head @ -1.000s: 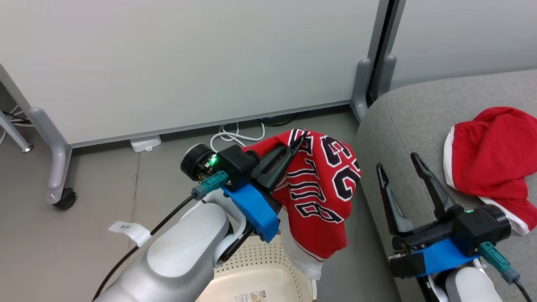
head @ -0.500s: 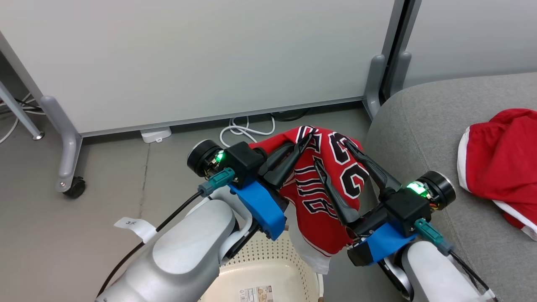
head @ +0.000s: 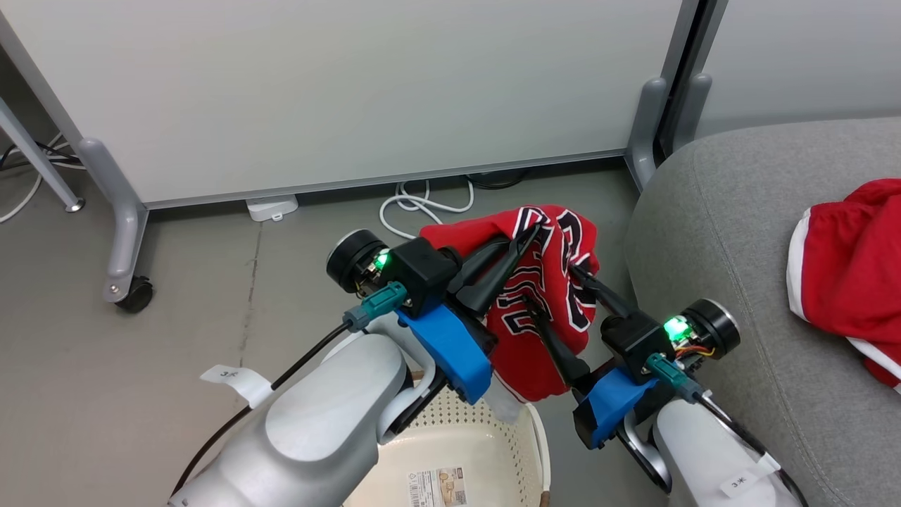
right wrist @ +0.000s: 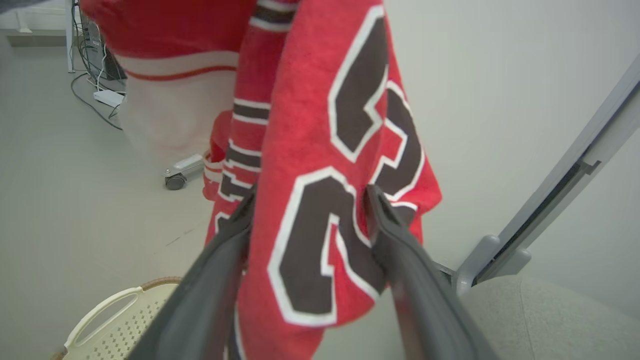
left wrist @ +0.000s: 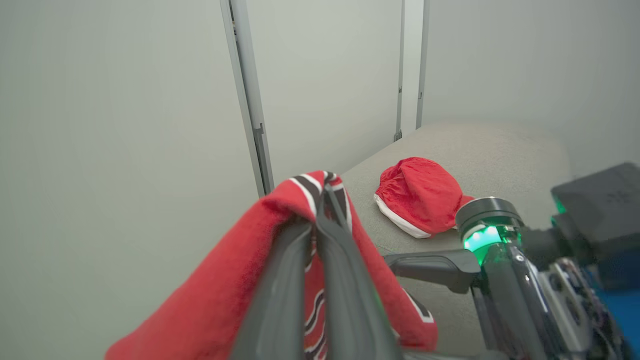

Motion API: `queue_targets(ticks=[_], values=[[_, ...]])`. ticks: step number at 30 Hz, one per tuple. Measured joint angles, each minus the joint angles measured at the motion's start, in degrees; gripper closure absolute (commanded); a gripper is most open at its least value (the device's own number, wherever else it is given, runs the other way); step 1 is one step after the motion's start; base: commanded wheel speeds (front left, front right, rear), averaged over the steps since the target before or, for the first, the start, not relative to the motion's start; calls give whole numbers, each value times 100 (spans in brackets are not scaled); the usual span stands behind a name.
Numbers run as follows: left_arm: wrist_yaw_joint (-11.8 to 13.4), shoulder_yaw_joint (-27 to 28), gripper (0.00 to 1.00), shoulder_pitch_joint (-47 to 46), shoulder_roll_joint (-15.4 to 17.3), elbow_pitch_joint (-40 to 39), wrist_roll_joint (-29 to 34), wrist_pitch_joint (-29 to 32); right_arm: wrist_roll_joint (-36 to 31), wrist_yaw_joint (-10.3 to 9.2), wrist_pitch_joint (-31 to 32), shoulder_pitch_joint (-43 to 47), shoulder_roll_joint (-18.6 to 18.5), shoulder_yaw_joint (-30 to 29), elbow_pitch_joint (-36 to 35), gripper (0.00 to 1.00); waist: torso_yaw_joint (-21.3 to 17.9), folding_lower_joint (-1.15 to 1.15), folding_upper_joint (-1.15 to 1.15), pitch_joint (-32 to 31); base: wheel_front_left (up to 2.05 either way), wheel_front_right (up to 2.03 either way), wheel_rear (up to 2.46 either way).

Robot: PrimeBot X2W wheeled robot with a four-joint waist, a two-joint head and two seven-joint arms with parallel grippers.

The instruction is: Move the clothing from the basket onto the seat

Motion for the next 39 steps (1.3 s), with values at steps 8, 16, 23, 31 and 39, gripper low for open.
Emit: queue_targets(ticks=[8, 16, 23, 31, 39], values=[[0, -24, 100, 0, -13, -32, 0, 0, 208, 0, 0, -146, 102, 60, 272, 100, 39, 0, 0, 21, 0, 0, 0], [0, 4, 100, 3, -12, -24, 35, 0, 337, 0, 0, -135, 105, 34, 237, 100, 11, 0, 0, 2, 0, 0, 0], [0, 11, 100, 12, -12, 12, 78, -1, 498, 0, 1, -100, 107, -46, 70, 100, -14, 0, 0, 9, 0, 0, 0], [0, 20, 0, 96, -19, 73, 152, -1, 630, 0, 1, -45, 44, -436, -310, 100, -58, 0, 0, 53, 0, 0, 0], [0, -30, 0, 278, 1, 122, 138, -1, 668, 0, 1, 157, -124, -1157, -736, 100, -196, 0, 0, 97, 0, 0, 0]])
